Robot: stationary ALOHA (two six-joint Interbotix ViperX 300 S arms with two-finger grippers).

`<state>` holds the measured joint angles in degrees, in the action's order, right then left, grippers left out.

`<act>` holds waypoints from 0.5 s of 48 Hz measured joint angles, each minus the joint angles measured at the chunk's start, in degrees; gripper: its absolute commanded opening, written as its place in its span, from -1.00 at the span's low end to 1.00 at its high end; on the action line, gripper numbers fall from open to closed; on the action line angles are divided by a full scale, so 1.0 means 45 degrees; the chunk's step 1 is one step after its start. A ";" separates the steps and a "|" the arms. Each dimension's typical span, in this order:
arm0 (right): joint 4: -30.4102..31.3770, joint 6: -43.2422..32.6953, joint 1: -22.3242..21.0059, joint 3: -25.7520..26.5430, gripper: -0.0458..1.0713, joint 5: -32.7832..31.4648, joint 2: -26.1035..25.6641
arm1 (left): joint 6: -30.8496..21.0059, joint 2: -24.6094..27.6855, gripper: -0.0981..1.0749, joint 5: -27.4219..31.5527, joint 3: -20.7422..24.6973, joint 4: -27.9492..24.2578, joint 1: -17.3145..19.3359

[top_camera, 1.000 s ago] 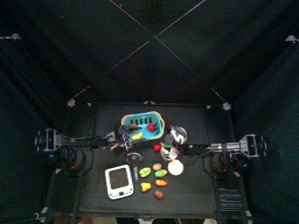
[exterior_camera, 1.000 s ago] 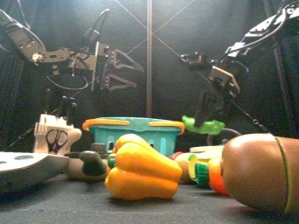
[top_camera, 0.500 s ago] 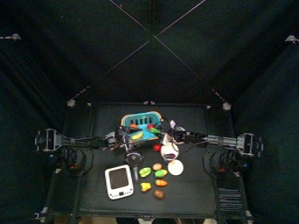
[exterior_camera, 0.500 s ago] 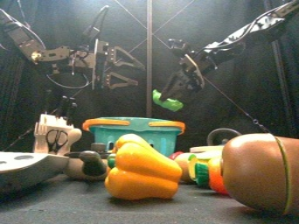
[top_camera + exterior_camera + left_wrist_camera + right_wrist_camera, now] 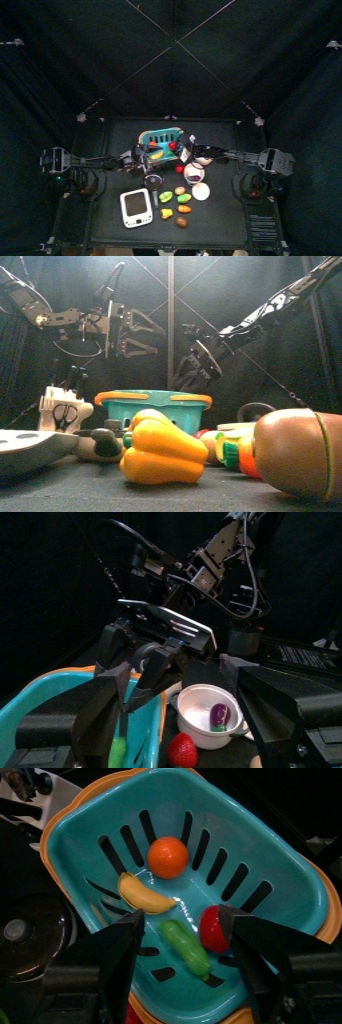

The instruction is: Place pea into basket

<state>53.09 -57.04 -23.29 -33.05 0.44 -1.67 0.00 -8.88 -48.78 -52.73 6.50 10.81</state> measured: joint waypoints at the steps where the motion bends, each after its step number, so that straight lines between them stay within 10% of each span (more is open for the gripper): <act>1: 0.0000 0.0000 0.0000 0.0000 0.77 0.0000 0.0000 | 0.0000 0.0000 0.92 0.0000 0.0000 0.0000 0.0000; 24: 0.0078 0.0059 0.0020 -0.0020 0.77 -0.0078 0.0000 | 0.0000 0.0039 0.92 0.0000 0.0000 0.0000 0.0000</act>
<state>53.44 -56.78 -23.20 -33.13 0.09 -1.67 0.00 -8.70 -48.78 -52.73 6.50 10.81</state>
